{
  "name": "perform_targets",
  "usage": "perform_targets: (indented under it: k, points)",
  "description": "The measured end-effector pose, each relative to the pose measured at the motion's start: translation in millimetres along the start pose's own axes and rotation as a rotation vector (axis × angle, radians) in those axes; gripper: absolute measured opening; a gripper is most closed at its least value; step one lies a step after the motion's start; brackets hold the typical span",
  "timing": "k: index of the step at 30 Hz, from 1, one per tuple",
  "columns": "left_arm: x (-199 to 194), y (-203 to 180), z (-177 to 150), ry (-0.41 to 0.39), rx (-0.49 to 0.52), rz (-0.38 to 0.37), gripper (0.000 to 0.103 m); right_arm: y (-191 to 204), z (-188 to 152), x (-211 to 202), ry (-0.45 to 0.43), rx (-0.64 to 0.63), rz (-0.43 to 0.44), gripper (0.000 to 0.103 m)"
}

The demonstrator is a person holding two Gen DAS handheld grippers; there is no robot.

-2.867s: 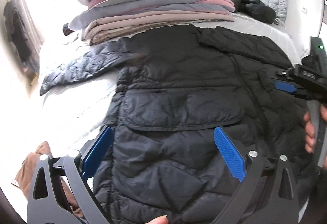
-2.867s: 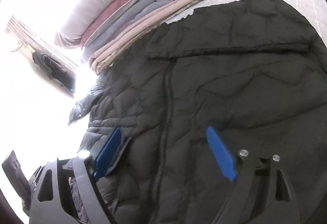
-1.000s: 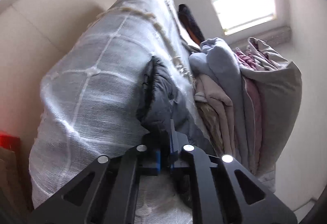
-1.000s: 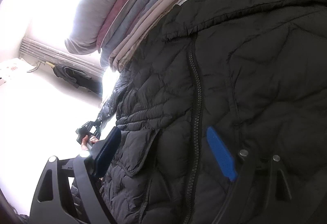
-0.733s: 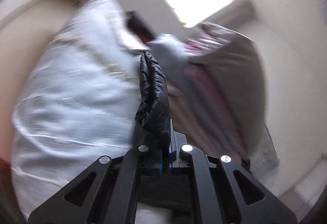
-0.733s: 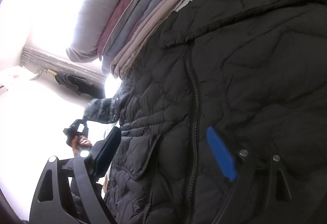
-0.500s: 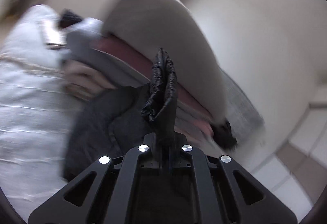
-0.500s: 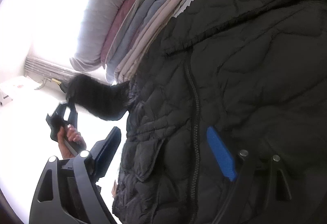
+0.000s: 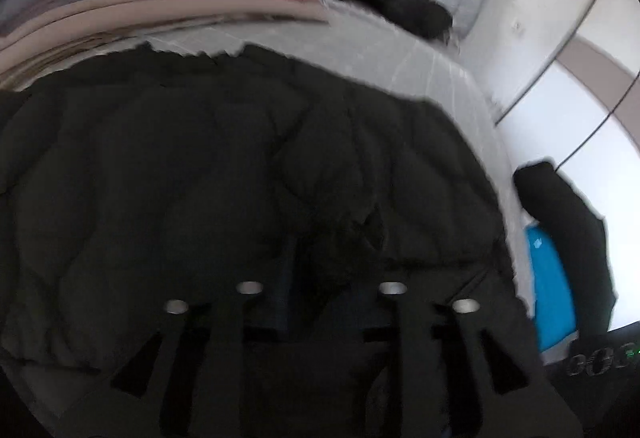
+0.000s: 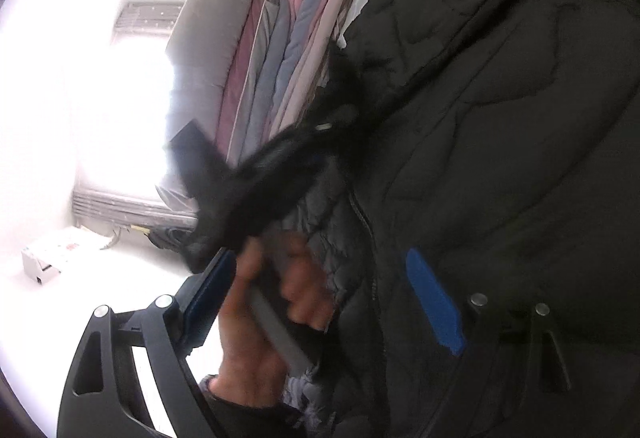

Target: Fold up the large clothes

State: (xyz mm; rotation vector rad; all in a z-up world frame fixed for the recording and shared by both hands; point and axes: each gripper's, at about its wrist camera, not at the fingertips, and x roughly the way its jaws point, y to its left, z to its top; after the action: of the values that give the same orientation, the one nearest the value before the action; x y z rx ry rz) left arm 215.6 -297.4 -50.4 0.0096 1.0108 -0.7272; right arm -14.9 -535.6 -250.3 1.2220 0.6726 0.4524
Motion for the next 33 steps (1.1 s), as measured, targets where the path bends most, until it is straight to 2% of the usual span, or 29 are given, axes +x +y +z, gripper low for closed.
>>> perform_targets:
  k: [1, 4, 7, 9, 12, 17, 19, 20, 21, 22, 23, 24, 25, 26, 28, 33]
  points:
    - [-1, -7, -1, -0.006, 0.014, -0.011, 0.044, 0, 1, -2, -0.003, 0.003, 0.004, 0.085]
    - [-14, -11, 6, -0.025, 0.018, -0.051, 0.049, -3, 2, -3, -0.004, 0.013, 0.007, 0.085]
    - [-34, -10, 14, -0.061, 0.010, -0.026, 0.060, -3, -3, 4, -0.003, 0.028, 0.001, 0.085]
    - [-50, 0, 12, -0.075, -0.020, -0.035, 0.062, -5, -5, 3, -0.006, 0.033, -0.005, 0.085]
    - [-67, 14, 8, -0.087, -0.037, -0.007, 0.065, -1, -6, 4, -0.021, 0.013, -0.025, 0.085]
    - [-101, 19, -24, -0.098, 0.068, 0.174, 0.065, 13, -8, 10, -0.027, -0.069, -0.069, 0.085]
    - [-116, 14, -36, -0.104, 0.114, 0.262, 0.072, 27, -9, 10, -0.044, -0.157, -0.108, 0.085]
    - [-122, 11, -40, -0.104, 0.142, 0.363, 0.075, 36, -7, 10, -0.063, -0.221, -0.144, 0.085]
    - [-122, 10, -40, -0.097, 0.154, 0.429, 0.079, 43, -4, 9, -0.094, -0.268, -0.184, 0.085]
    - [-121, 6, -41, -0.062, 0.170, 0.531, 0.081, 49, -1, 7, -0.133, -0.310, -0.243, 0.085]
    - [-120, 3, -43, -0.031, 0.178, 0.599, 0.081, 55, 1, 7, -0.172, -0.366, -0.356, 0.085]
    - [-121, -1, -45, -0.024, 0.184, 0.634, 0.081, 60, 2, 9, -0.187, -0.423, -0.476, 0.085]
    - [-128, -9, -51, -0.031, 0.192, 0.665, 0.082, 62, 1, 9, -0.190, -0.450, -0.547, 0.085]
    - [-136, -14, -56, -0.041, 0.194, 0.674, 0.082, 62, -1, 8, -0.190, -0.451, -0.564, 0.085]
    - [-155, -29, -70, -0.071, 0.203, 0.660, 0.086, 69, -11, 0, -0.181, -0.451, -0.557, 0.085]
    - [-198, -51, -113, -0.148, 0.233, 0.711, 0.089, 106, -52, -10, -0.164, -0.614, -0.559, 0.085]
